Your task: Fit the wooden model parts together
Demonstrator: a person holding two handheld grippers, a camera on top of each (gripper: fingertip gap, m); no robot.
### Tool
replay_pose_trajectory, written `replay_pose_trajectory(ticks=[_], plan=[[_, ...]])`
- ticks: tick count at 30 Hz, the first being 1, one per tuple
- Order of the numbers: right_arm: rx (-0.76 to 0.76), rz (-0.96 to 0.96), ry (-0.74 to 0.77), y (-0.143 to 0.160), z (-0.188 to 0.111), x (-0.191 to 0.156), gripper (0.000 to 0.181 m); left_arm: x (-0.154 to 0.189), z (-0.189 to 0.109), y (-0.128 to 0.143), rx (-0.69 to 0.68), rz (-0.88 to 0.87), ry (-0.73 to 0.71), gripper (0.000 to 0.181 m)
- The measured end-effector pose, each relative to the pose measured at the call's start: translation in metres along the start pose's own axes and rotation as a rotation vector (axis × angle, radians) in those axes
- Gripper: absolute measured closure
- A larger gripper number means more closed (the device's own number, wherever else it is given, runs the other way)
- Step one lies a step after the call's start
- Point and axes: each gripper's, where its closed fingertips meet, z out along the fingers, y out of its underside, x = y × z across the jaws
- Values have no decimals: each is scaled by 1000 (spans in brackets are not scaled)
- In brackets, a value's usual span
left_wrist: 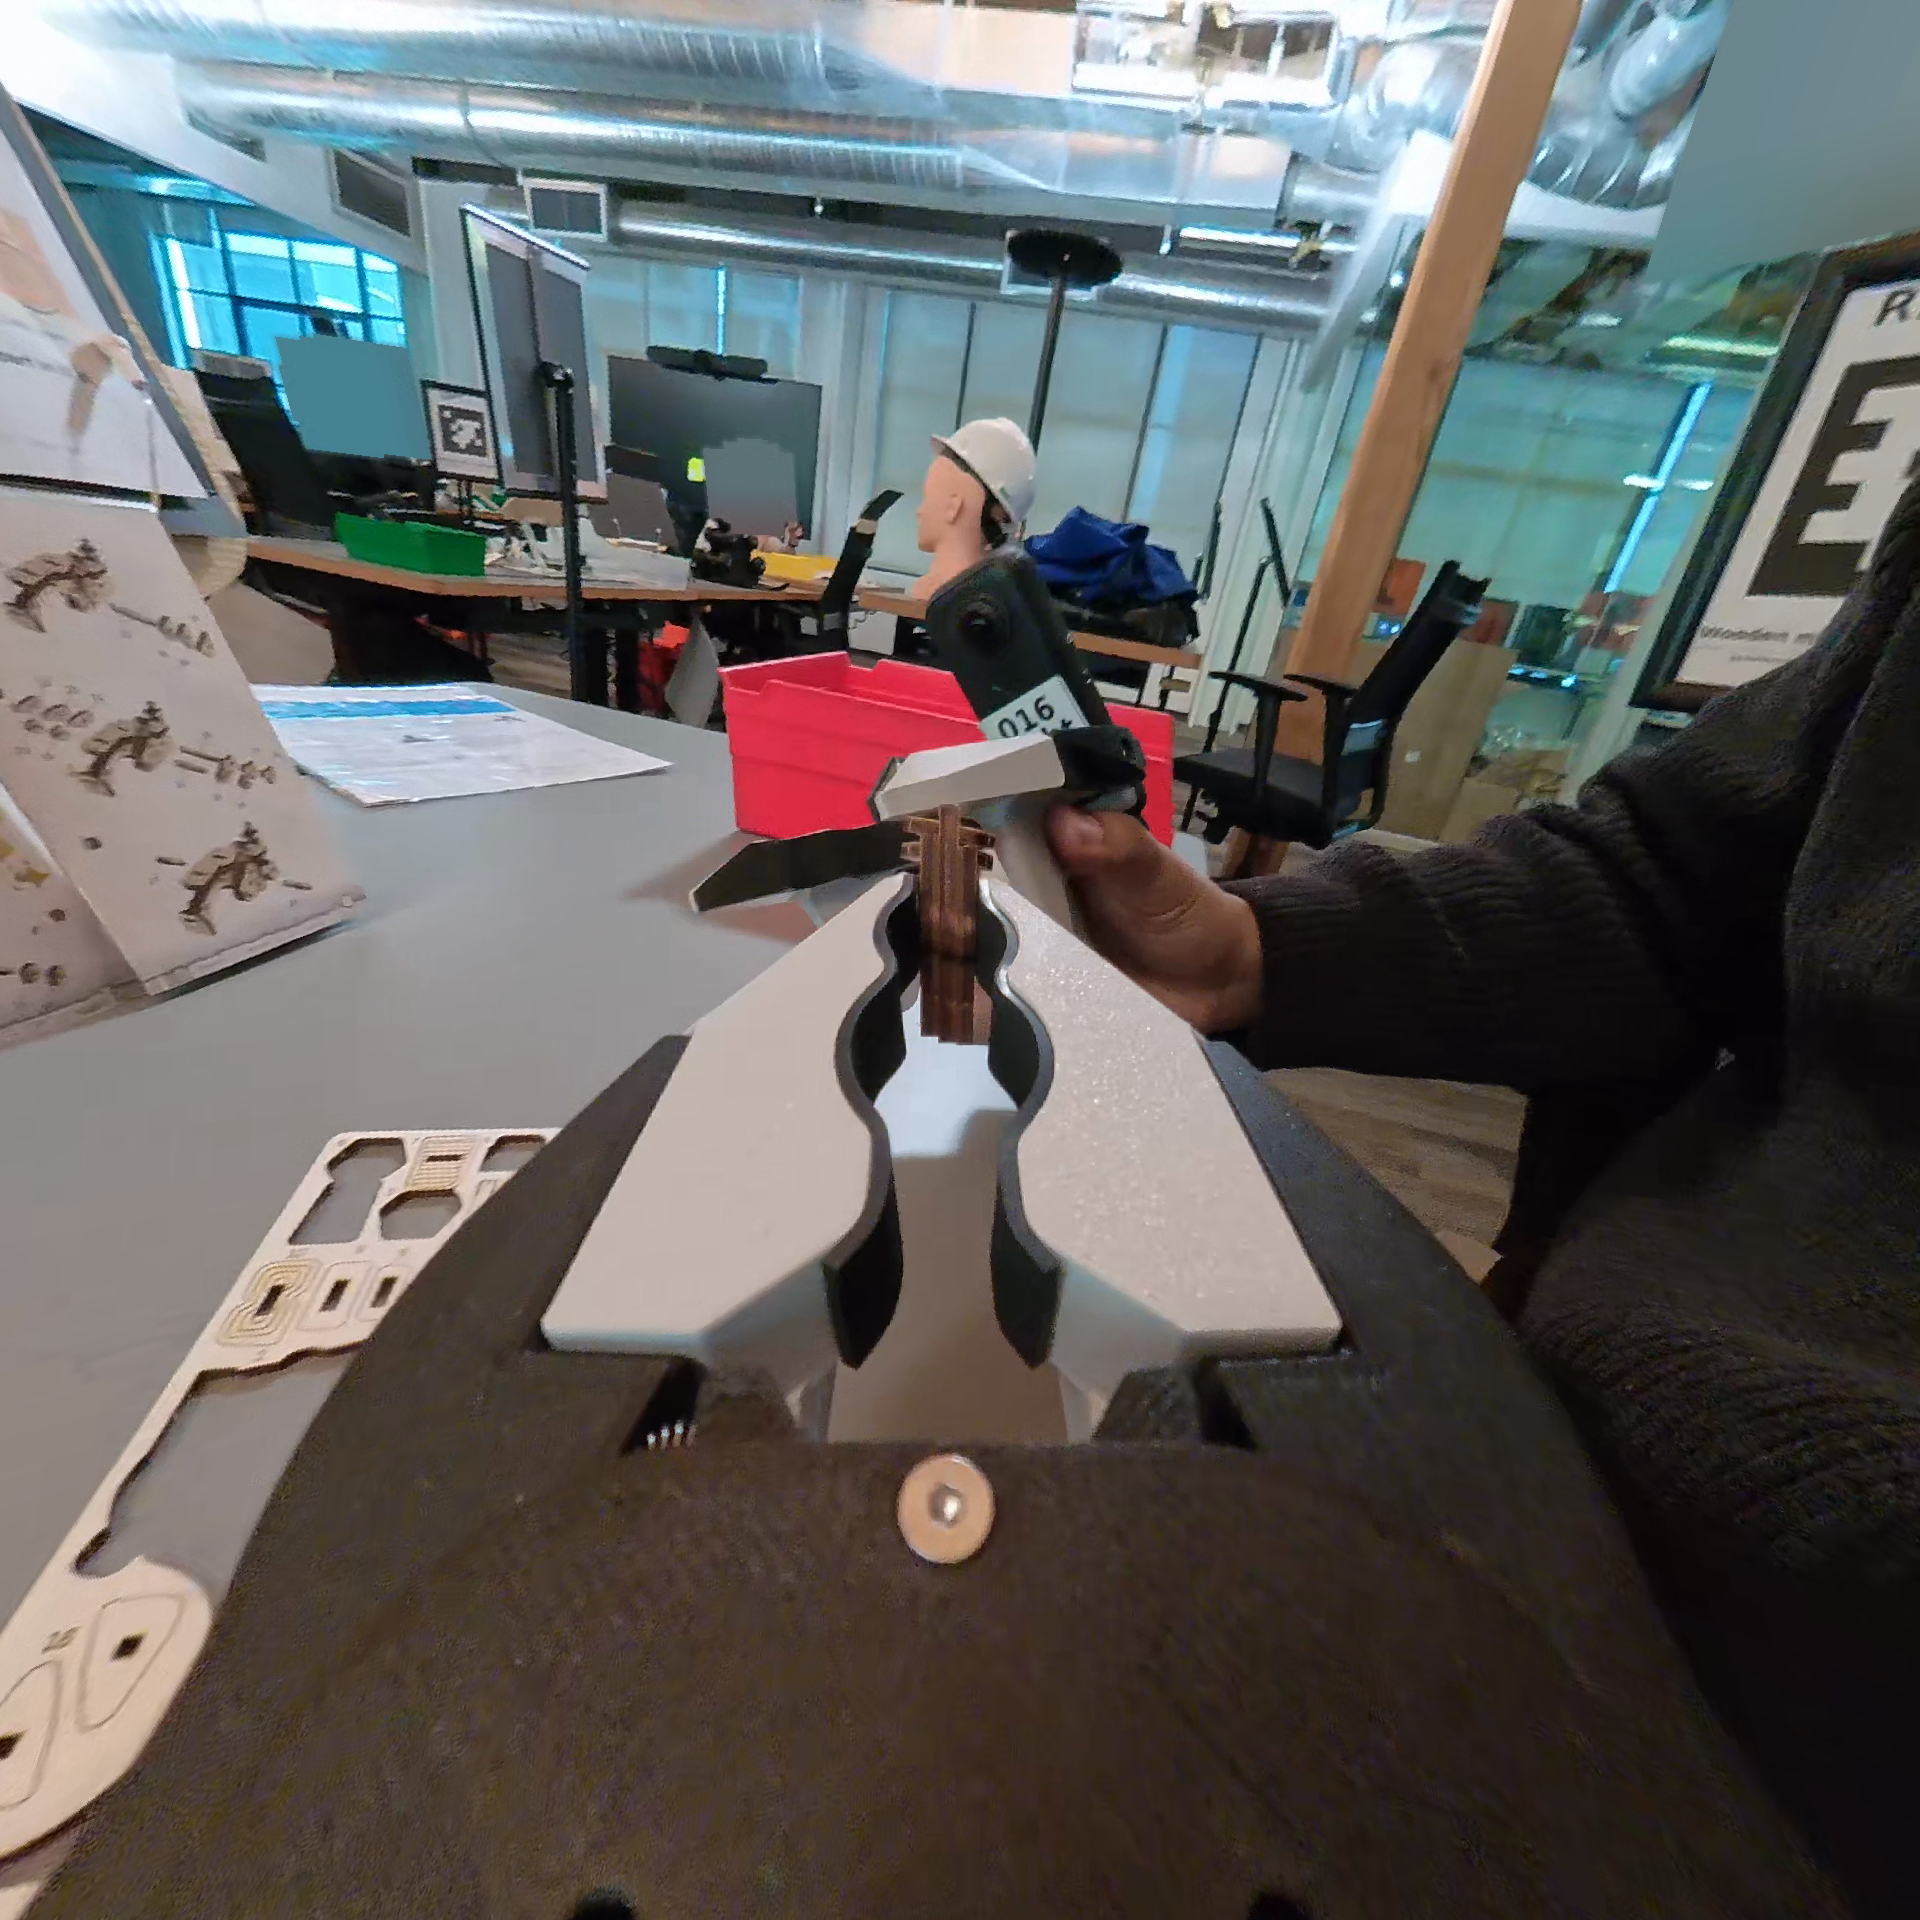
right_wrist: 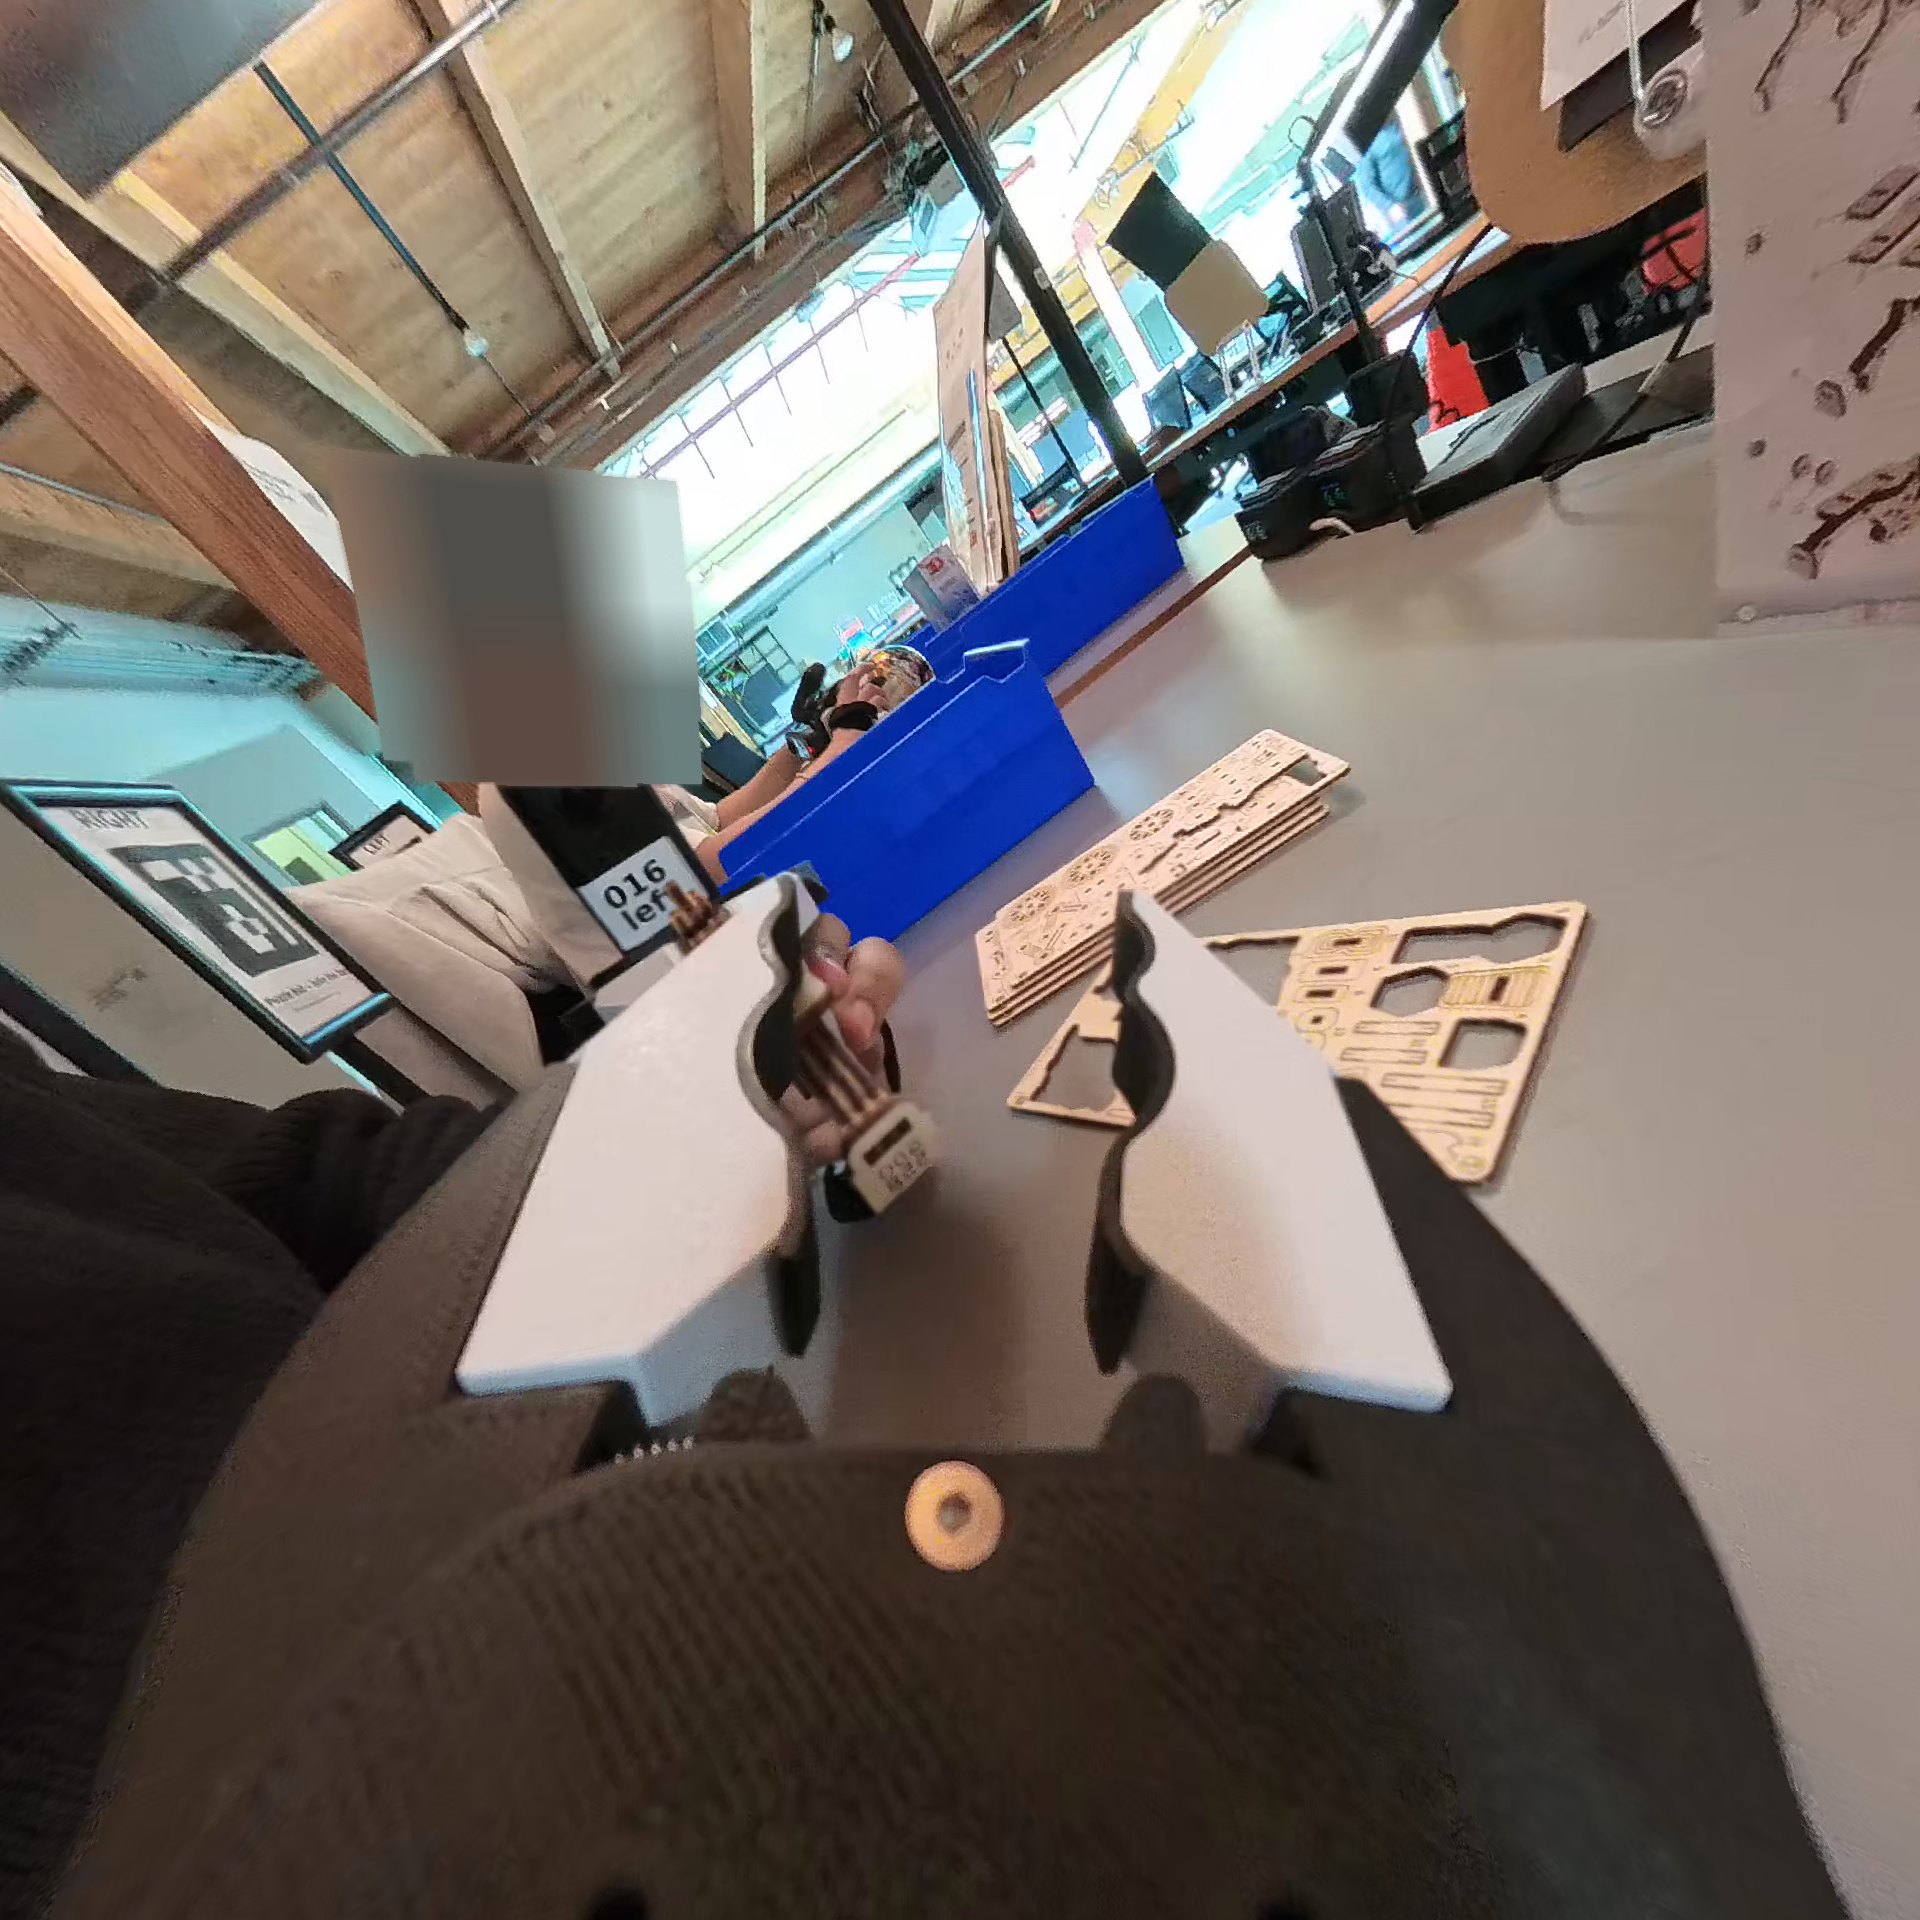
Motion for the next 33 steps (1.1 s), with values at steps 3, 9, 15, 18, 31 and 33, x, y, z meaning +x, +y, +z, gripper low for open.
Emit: replay_pose_trajectory(ticks=[3, 9, 15, 18, 31, 33], plan=[[15, 6, 11, -1, -9, -2, 121, 6, 6, 1, 2, -12, 31, 174], [64, 20, 65, -9, -36, 7, 119, 10, 28, 3, -1, -22, 94, 174], [173, 90, 138, -24, -75, 19, 121, 7, 48, 1, 20, -96, 156, 174], [202, 94, 167, -27, -88, 22, 121, 8, 52, -1, 25, -97, 172, 175], [108, 98, 160, -10, -78, 29, 120, -6, 47, -1, 20, -127, 142, 174], [120, 108, 173, -11, -81, 36, 119, -10, 45, -4, 36, -164, 138, 175]])
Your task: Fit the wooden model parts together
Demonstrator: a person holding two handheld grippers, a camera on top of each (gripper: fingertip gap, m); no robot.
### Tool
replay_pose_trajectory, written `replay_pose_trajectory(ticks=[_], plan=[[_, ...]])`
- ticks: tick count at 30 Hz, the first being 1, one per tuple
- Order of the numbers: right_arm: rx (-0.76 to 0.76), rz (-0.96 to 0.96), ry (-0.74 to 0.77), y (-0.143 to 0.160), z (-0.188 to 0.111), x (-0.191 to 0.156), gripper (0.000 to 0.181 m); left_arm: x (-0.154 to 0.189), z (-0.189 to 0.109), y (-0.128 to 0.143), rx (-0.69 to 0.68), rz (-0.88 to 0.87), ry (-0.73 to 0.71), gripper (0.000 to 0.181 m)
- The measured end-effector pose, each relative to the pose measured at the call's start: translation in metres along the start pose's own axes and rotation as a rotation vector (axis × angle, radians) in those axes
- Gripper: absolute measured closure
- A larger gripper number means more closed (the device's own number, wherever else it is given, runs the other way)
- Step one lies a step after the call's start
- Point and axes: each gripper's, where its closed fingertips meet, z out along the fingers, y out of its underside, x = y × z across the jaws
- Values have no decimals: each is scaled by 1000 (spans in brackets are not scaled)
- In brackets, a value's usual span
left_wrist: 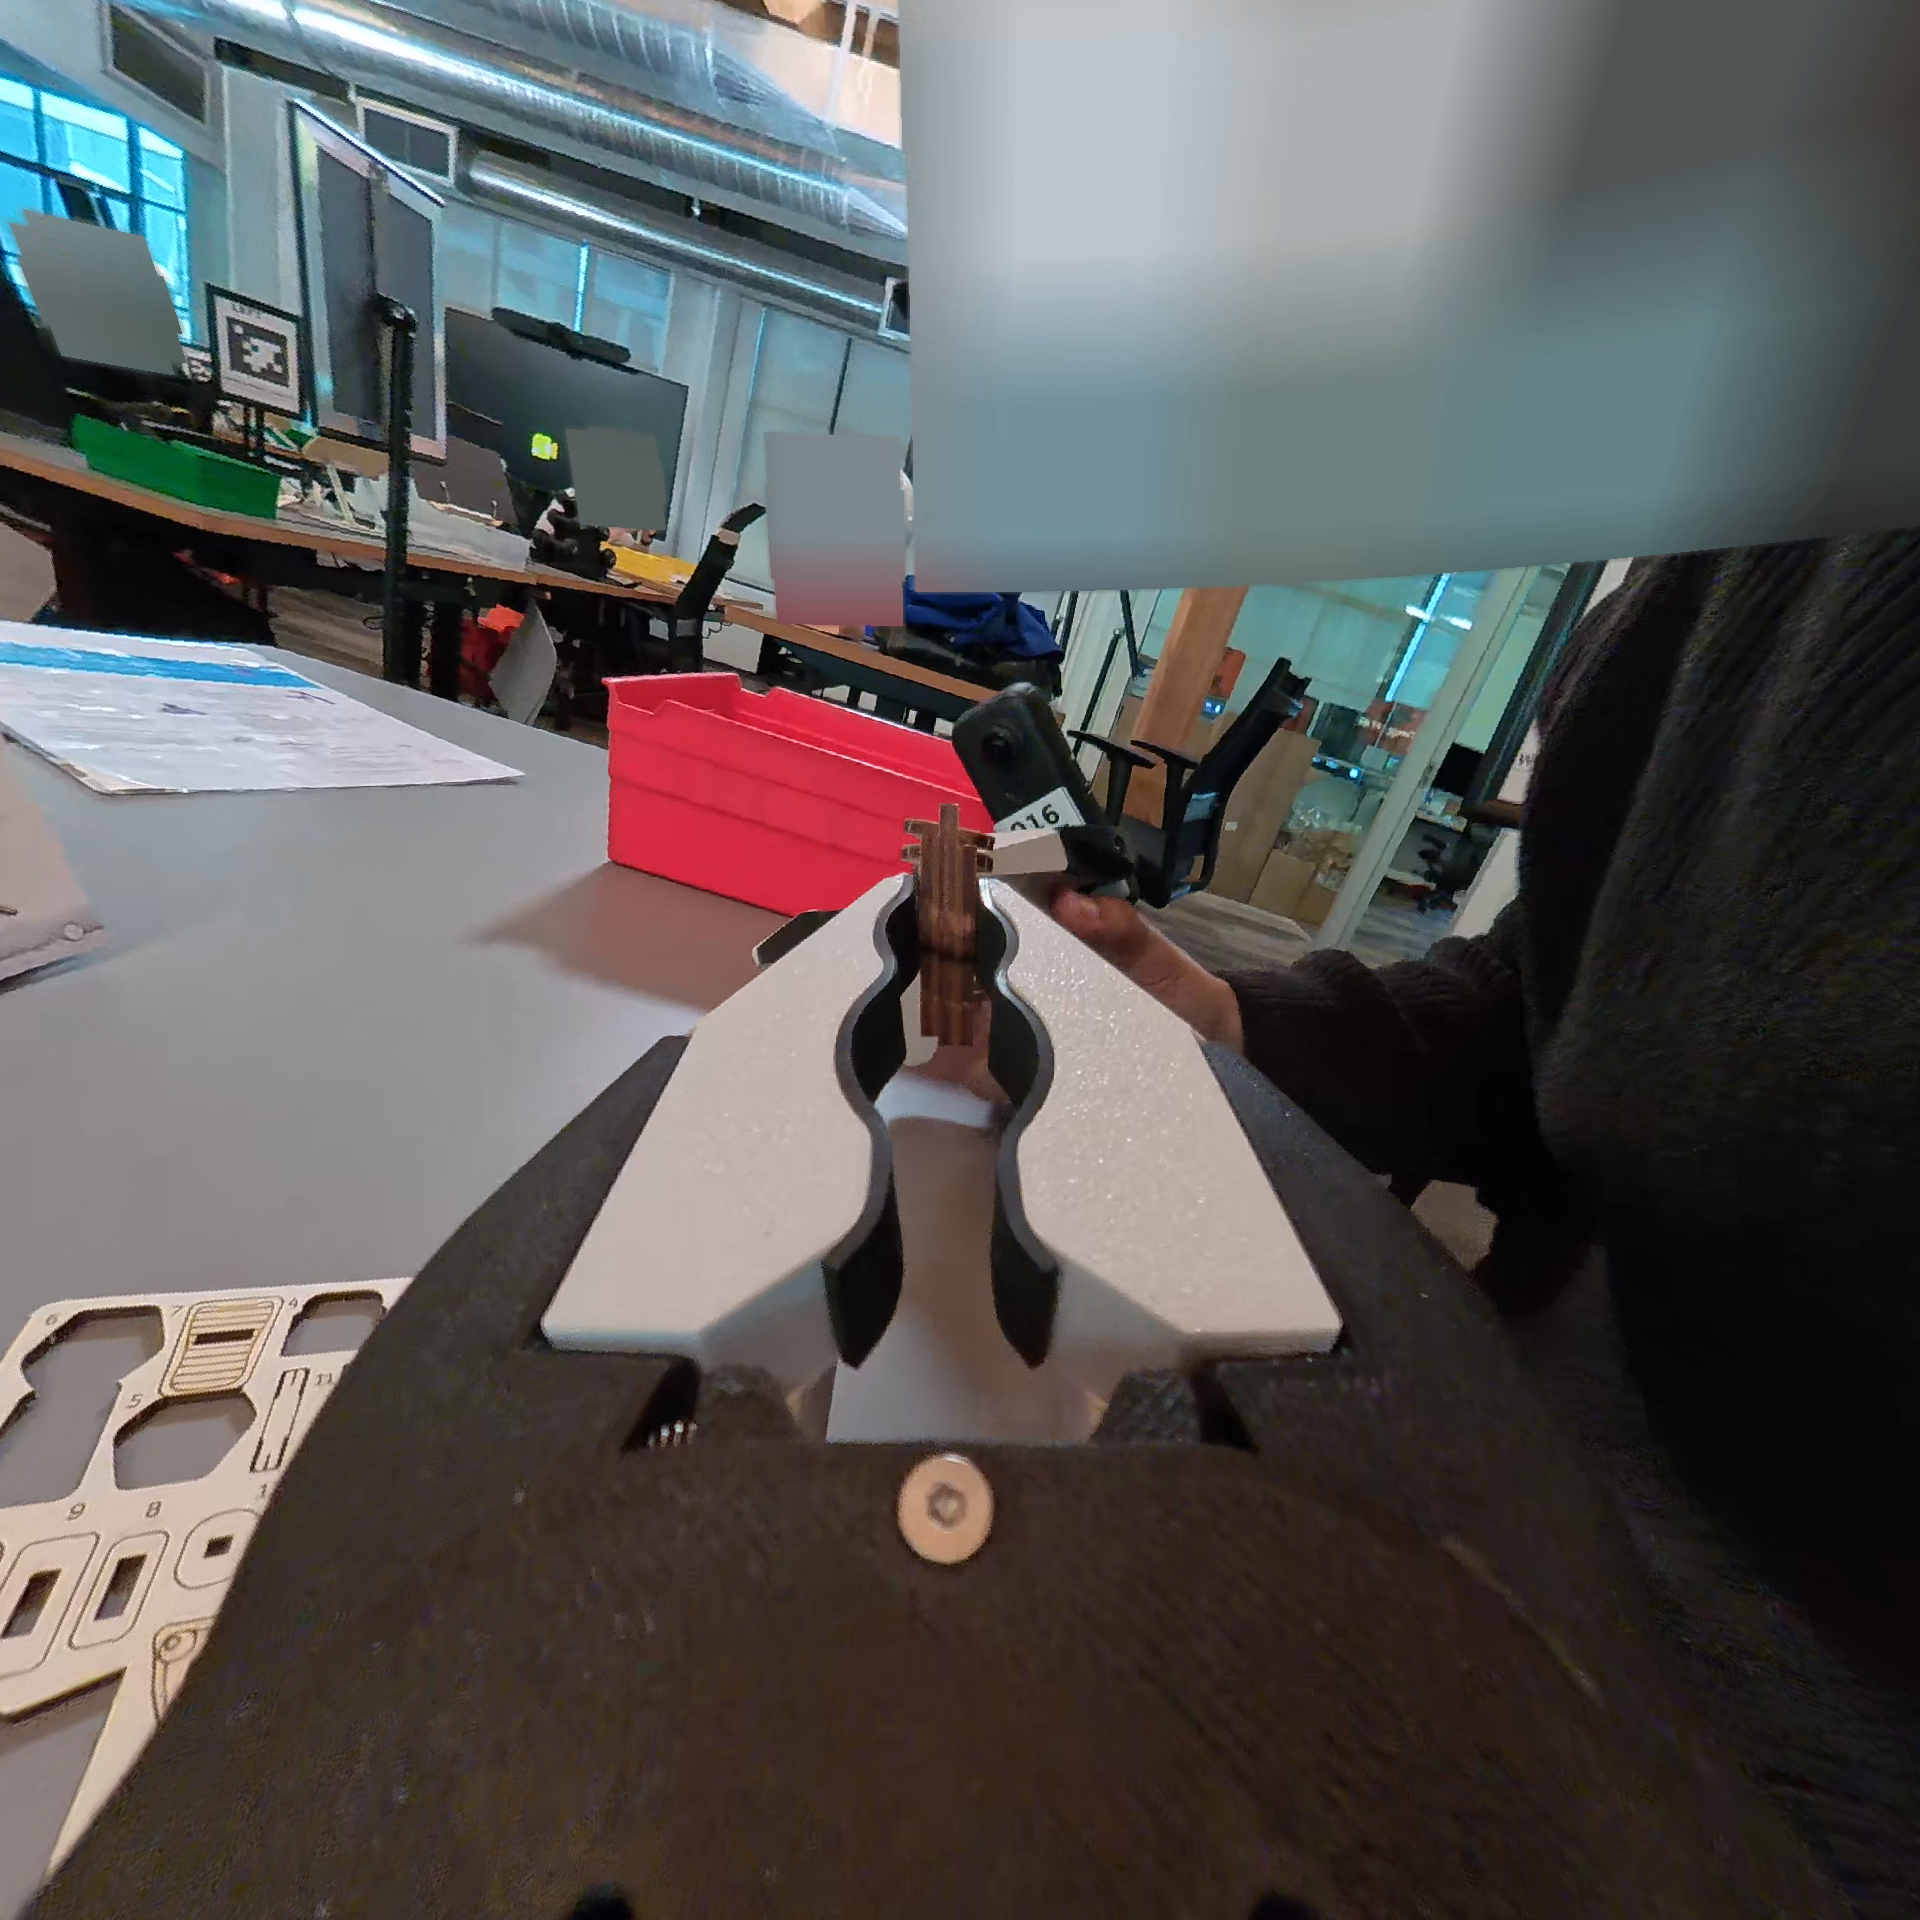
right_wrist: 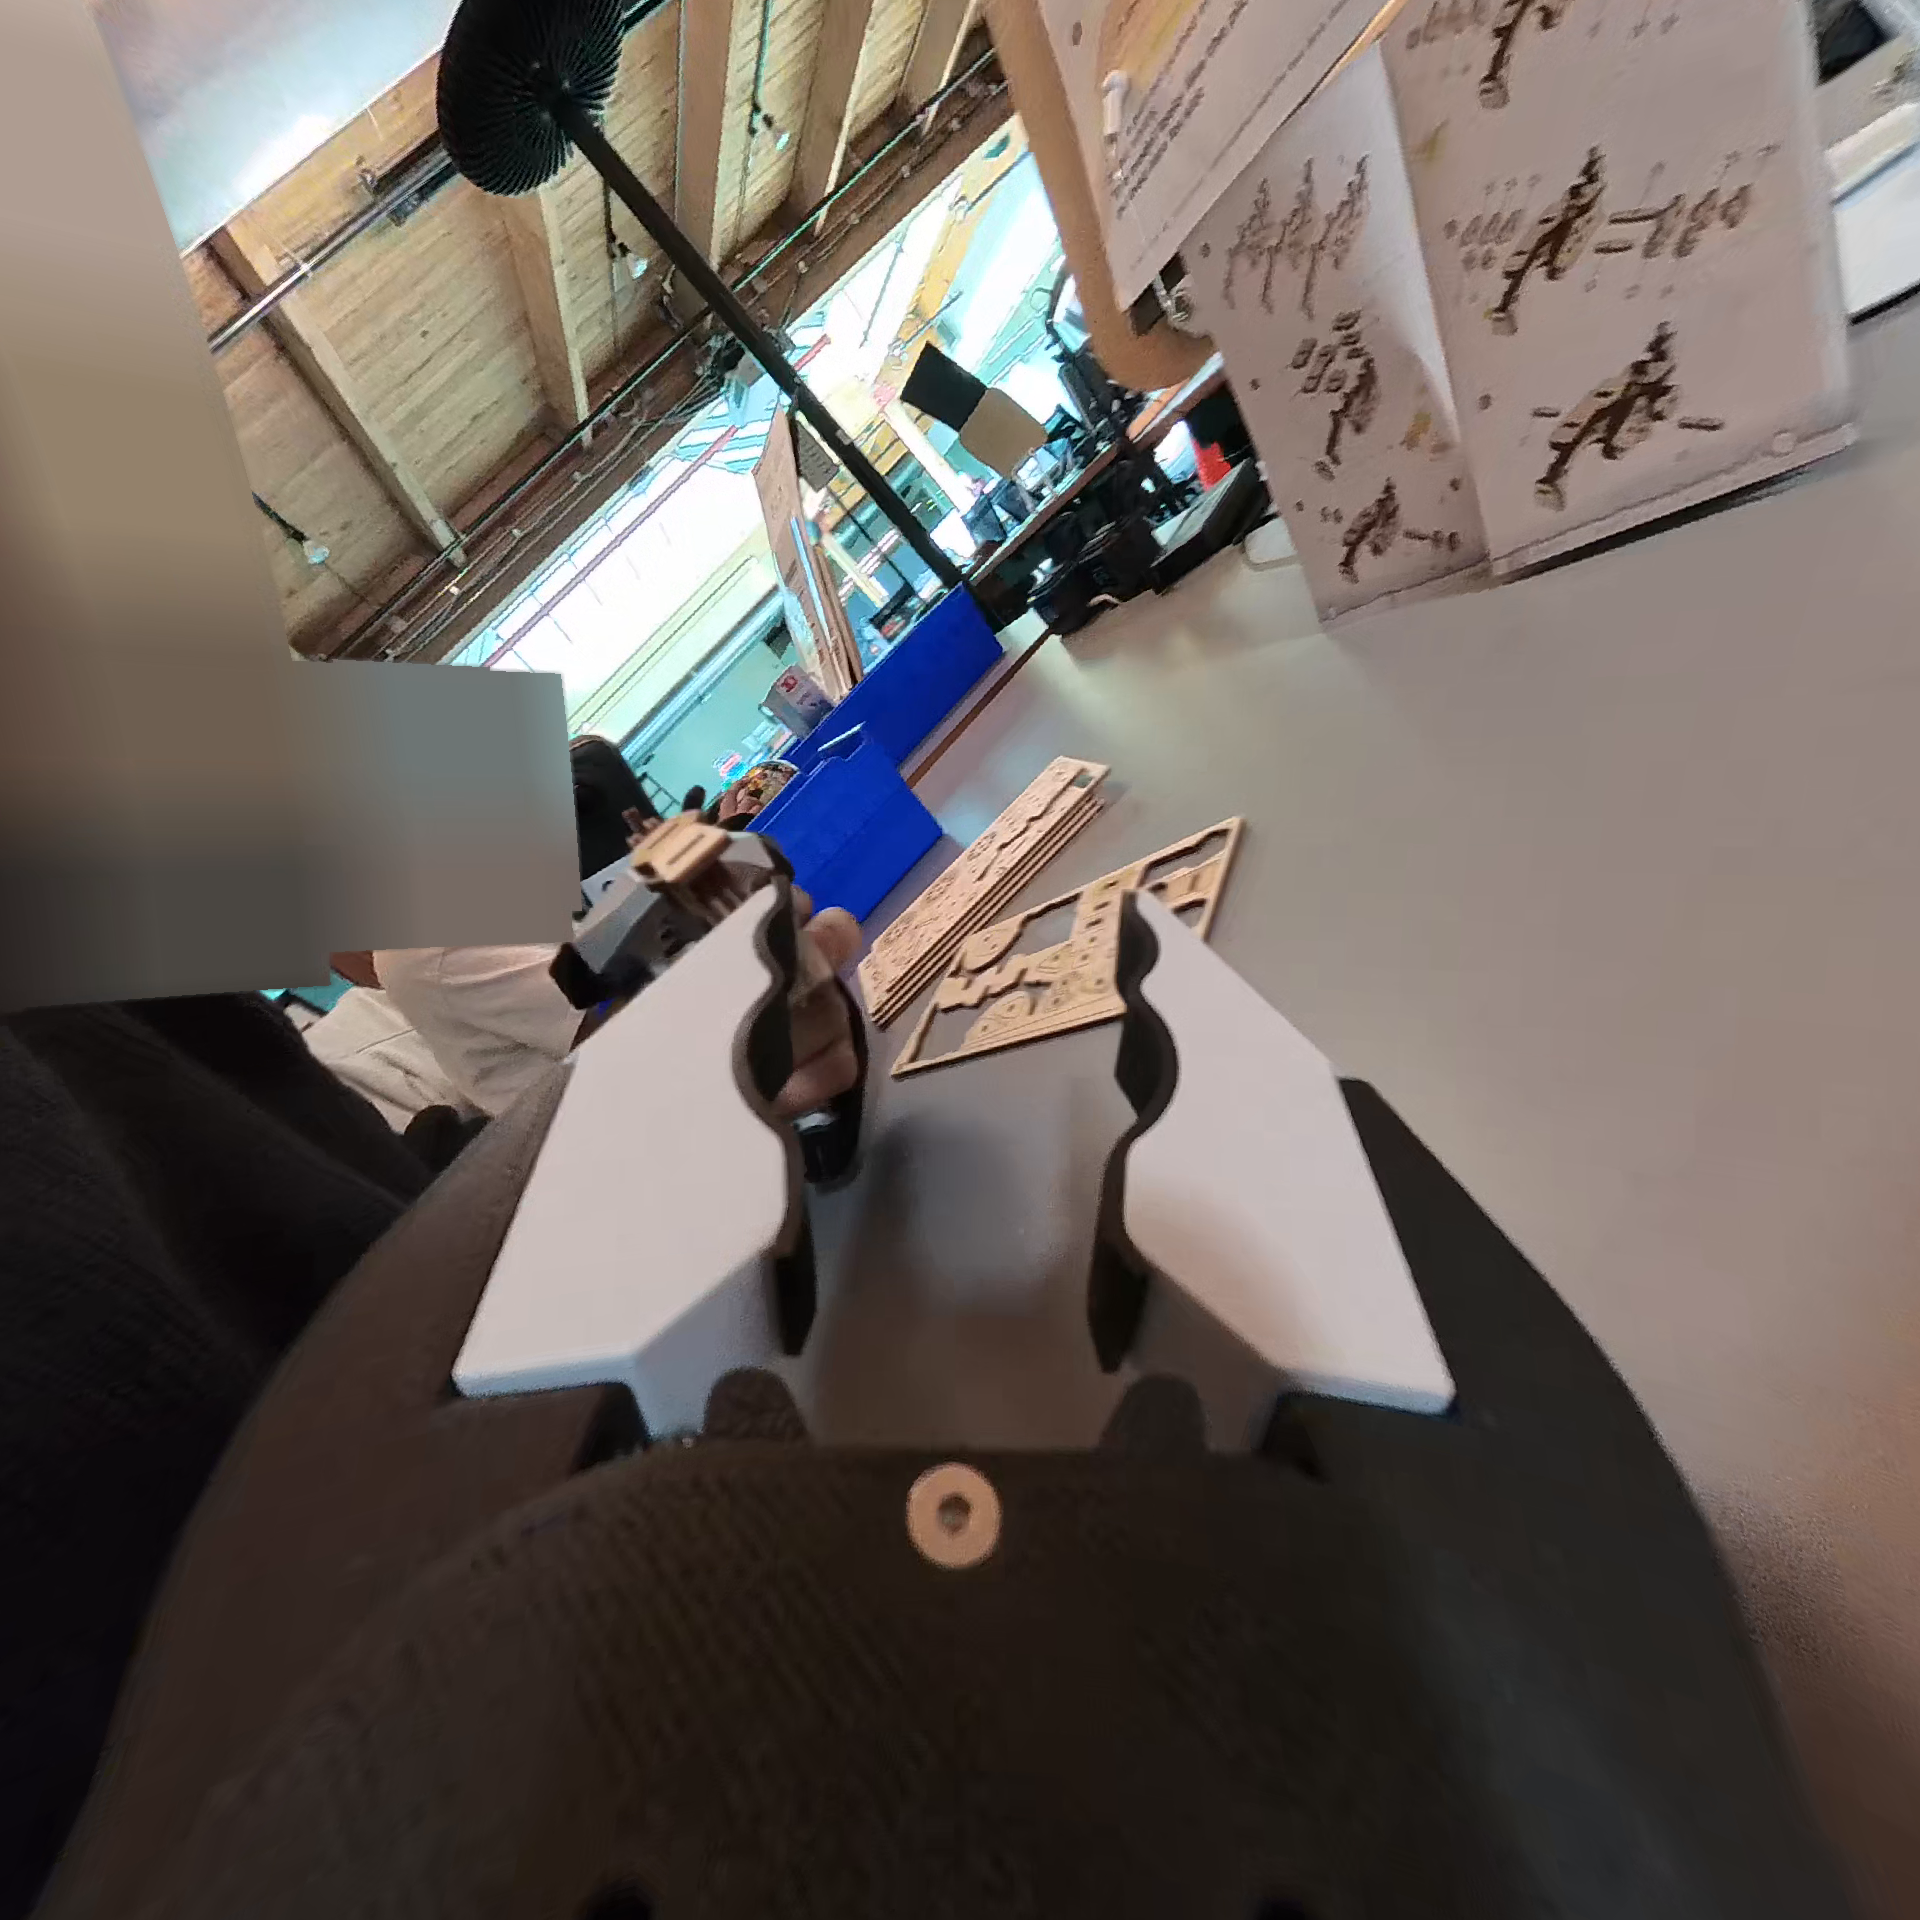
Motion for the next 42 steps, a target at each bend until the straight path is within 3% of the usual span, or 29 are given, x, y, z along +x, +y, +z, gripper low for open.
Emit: replay_pose_trajectory(ticks=[7, 14, 19, 24, 35, 42], plan=[[121, 154, 7, -29, -3, 31, 120, -30, -19, 3, 44, -122, -80, 175], [109, 255, -103, -40, 42, 33, 121, -43, -51, -14, 198, -281, -106, 175], [45, 126, -155, -43, 78, 15, 122, -22, -56, -17, 159, -187, -94, 175], [-63, 42, -164, -18, 105, 5, 123, -12, -69, -23, 149, -142, -126, 175], [-211, -110, -104, 21, 102, -5, 131, -34, -72, -8, 74, -118, -275, 175], [-211, -157, -40, 18, 84, 5, 130, -27, -55, -16, 84, -71, -294, 175]])
